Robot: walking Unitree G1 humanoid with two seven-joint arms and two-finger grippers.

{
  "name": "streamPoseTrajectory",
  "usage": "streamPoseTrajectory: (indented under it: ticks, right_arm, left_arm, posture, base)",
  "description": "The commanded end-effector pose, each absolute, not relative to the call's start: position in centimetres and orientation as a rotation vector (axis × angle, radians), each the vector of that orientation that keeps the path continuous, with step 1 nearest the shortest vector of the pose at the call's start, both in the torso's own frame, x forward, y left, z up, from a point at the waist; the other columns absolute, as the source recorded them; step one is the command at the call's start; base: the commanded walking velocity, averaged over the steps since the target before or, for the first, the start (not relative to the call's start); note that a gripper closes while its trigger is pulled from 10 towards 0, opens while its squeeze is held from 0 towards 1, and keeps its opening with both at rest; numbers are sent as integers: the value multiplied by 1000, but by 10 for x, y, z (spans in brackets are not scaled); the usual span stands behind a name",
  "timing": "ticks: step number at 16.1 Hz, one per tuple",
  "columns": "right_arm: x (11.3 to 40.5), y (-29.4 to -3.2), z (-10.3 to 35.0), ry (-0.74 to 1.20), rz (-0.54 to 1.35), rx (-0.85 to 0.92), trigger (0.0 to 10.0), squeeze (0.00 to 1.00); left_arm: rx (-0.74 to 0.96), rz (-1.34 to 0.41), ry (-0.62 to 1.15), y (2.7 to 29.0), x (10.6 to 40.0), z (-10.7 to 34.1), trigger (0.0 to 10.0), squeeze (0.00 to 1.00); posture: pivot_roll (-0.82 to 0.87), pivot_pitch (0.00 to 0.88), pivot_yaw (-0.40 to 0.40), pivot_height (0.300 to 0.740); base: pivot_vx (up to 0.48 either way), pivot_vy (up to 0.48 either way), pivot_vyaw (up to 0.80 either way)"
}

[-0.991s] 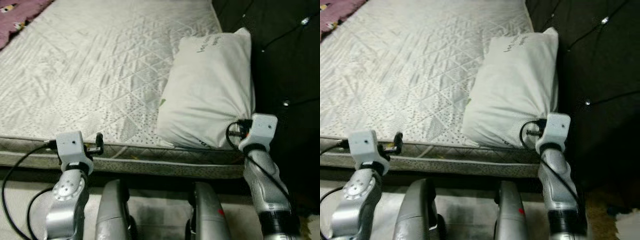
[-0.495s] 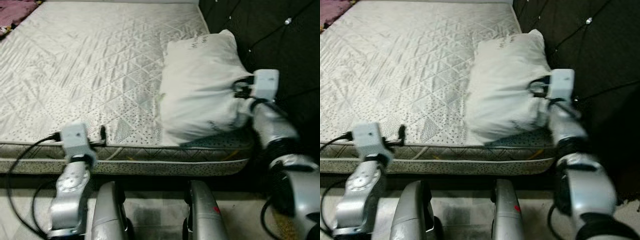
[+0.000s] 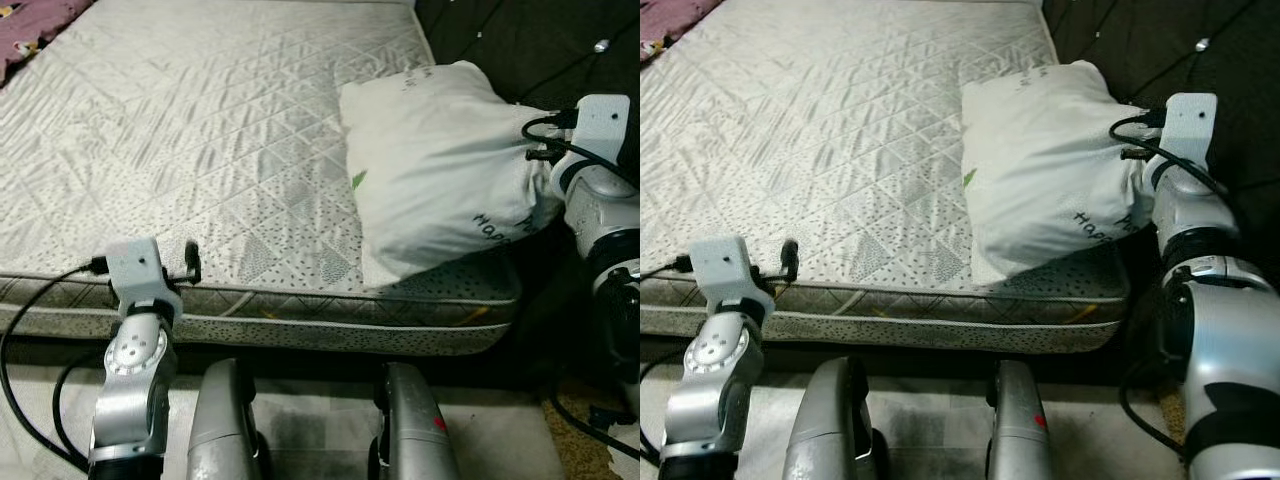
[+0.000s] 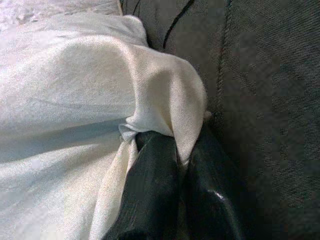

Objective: Clean up the room

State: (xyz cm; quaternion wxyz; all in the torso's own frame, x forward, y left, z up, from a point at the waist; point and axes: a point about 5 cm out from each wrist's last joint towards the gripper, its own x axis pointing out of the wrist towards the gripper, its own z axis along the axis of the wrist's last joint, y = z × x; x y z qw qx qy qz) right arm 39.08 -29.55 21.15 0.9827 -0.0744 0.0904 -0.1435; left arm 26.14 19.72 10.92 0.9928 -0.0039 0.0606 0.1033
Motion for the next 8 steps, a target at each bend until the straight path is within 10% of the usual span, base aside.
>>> streamPoseTrajectory:
  ticks: [1,3,4,7,8]
  right_arm:
    - [393,-299,235,71,-310,-173,0,0]
    - [389,-294,205,143,-293,-154,0,0]
    - [386,-291,187,190,-302,-136,10000,0]
    - [384,-281,167,228,-287,-90,10000,0]
    - [383,-275,159,240,-286,-79,10000,1000]
  left_arm:
    - [-3,203,123,197,261,108,10000,0]
    - [-7,185,111,191,264,110,10000,0]
    - [-11,187,105,191,264,111,10000,0]
    - [-9,186,112,192,262,110,10000,0]
    - [-6,179,118,192,262,109,10000,0]
  posture:
    - [-64,9,-24,577]
    - [-56,10,-27,577]
    - [-50,17,-25,577]
    - [-51,25,-12,577]
    - [-51,27,-6,577]
  base:
    - [0,0,0]
    - [0,0,0]
    - [0,0,0]
    - [0,0,0]
    - [0,0,0]
